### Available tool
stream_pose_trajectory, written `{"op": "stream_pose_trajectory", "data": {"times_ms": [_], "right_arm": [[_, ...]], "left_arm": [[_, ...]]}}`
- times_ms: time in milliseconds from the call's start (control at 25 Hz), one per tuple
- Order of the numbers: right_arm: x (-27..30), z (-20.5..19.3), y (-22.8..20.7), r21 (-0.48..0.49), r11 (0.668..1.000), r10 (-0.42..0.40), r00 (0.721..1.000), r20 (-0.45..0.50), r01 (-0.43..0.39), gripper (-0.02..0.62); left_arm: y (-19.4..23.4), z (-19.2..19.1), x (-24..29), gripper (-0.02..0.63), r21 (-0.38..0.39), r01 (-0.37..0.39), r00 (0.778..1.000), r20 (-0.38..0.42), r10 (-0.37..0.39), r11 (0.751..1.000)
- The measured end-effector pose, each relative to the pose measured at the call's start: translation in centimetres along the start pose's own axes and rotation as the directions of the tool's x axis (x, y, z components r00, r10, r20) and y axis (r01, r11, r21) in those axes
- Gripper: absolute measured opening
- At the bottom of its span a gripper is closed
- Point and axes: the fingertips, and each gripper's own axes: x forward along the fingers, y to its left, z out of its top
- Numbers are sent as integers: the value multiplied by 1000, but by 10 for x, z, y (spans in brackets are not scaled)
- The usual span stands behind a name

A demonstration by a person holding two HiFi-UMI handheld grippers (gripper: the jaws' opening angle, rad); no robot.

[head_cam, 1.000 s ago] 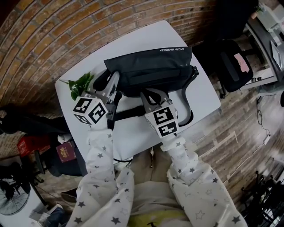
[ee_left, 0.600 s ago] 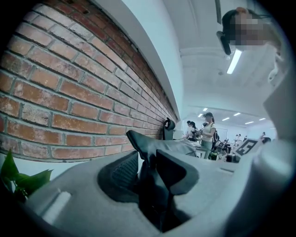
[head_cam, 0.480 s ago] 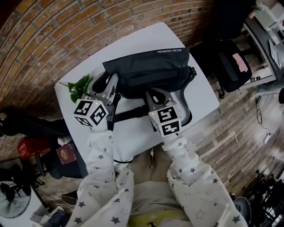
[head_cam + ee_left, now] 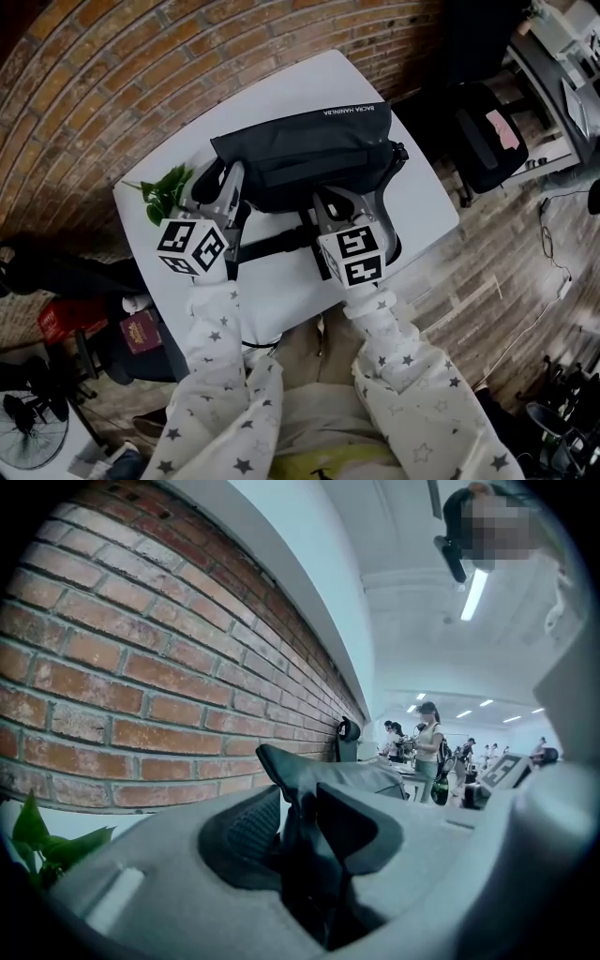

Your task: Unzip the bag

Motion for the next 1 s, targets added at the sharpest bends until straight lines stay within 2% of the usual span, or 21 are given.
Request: {"op": "stream_pose_trajectory", "data": {"times_ms": [1000], "right_arm": [[-9, -1, -33, 34, 995, -92, 996, 2, 92, 27]], "left_arm": [[7, -1, -4, 118, 4, -59, 998, 5, 59, 998]]}}
